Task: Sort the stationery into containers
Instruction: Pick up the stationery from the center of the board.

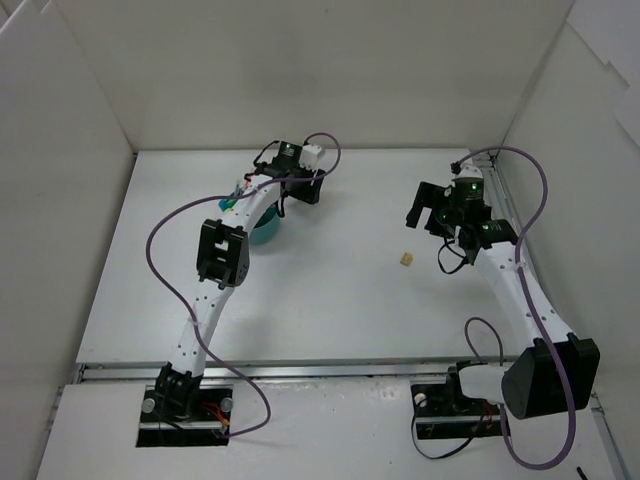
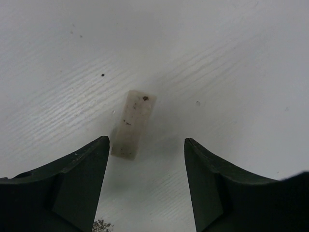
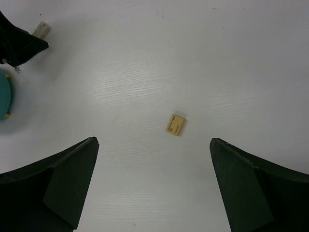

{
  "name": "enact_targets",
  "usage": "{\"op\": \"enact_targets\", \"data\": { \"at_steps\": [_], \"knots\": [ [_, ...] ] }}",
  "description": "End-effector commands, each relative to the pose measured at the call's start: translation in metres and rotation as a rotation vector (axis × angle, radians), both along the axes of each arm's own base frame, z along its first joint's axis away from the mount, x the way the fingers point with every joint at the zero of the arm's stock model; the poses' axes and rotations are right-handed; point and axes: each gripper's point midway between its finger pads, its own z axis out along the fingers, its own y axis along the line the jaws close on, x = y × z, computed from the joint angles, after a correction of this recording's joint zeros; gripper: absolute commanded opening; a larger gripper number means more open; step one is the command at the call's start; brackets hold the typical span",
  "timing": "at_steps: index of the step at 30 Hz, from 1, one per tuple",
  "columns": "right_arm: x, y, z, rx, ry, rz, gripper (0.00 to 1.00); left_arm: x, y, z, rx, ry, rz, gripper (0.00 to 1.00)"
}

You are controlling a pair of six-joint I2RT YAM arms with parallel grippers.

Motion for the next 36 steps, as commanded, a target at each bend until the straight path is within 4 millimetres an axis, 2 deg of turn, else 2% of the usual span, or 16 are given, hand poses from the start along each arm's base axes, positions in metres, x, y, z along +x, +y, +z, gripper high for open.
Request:
{"op": "enact_targets", "data": {
  "at_steps": [1, 8, 12, 17, 19, 24, 25, 26, 28, 29, 30, 31, 32, 33, 35, 36],
  "knots": [
    [0.000, -0.007, 0.025, 0.014, -0.080, -0.029, 0.98, 0.004, 0.005, 0.036, -0.017, -0.051, 0.051, 0.59],
    [-0.006, -0.013, 0.033, 0.019, -0.102, -0.057, 0.98, 0.002, 0.006, 0.022, -0.022, 0.017, 0.101, 0.55],
    [-0.008, -0.014, 0.030, 0.031, -0.093, -0.067, 0.98, 0.002, 0.011, 0.023, -0.006, 0.007, 0.117, 0.39],
    [-0.010, -0.009, 0.027, 0.056, -0.083, -0.060, 0.98, 0.000, 0.002, 0.024, 0.014, -0.007, 0.101, 0.30],
    [-0.011, -0.010, 0.027, 0.060, -0.082, -0.063, 0.98, 0.001, 0.004, 0.025, 0.026, -0.017, 0.099, 0.20],
    [-0.019, -0.011, 0.028, 0.062, -0.085, -0.071, 0.98, -0.004, -0.003, 0.028, 0.056, -0.039, 0.083, 0.17],
    [-0.020, -0.012, 0.029, 0.059, -0.087, -0.075, 0.98, -0.003, -0.002, 0.028, 0.060, -0.041, 0.081, 0.14],
    [-0.022, -0.013, 0.031, 0.059, -0.094, -0.078, 0.98, -0.004, -0.001, 0.028, 0.066, -0.041, 0.084, 0.04],
    [-0.025, -0.016, 0.031, 0.048, -0.095, -0.086, 0.98, -0.008, 0.000, 0.027, 0.069, -0.035, 0.080, 0.00],
    [-0.027, -0.016, 0.034, 0.046, -0.105, -0.084, 0.98, -0.010, -0.007, 0.030, 0.061, -0.050, 0.057, 0.00],
    [-0.028, -0.017, 0.034, 0.043, -0.106, -0.084, 0.98, -0.012, -0.007, 0.048, 0.048, -0.077, 0.048, 0.00],
    [-0.029, -0.017, 0.037, 0.042, -0.116, -0.084, 0.98, -0.018, -0.006, 0.043, 0.048, -0.062, 0.040, 0.00],
    [-0.029, -0.017, 0.037, 0.039, -0.114, -0.076, 0.98, -0.024, -0.009, 0.049, 0.033, -0.062, 0.011, 0.00],
    [-0.029, -0.015, 0.039, 0.043, -0.120, -0.063, 0.98, -0.027, -0.009, 0.076, 0.011, -0.099, 0.002, 0.00],
    [-0.029, -0.013, 0.040, 0.038, -0.123, -0.040, 0.98, -0.037, -0.011, 0.090, -0.017, -0.108, -0.030, 0.00],
    [-0.029, -0.012, 0.040, 0.038, -0.124, -0.033, 0.98, -0.041, -0.011, 0.118, -0.041, -0.150, -0.035, 0.00]
  ]
}}
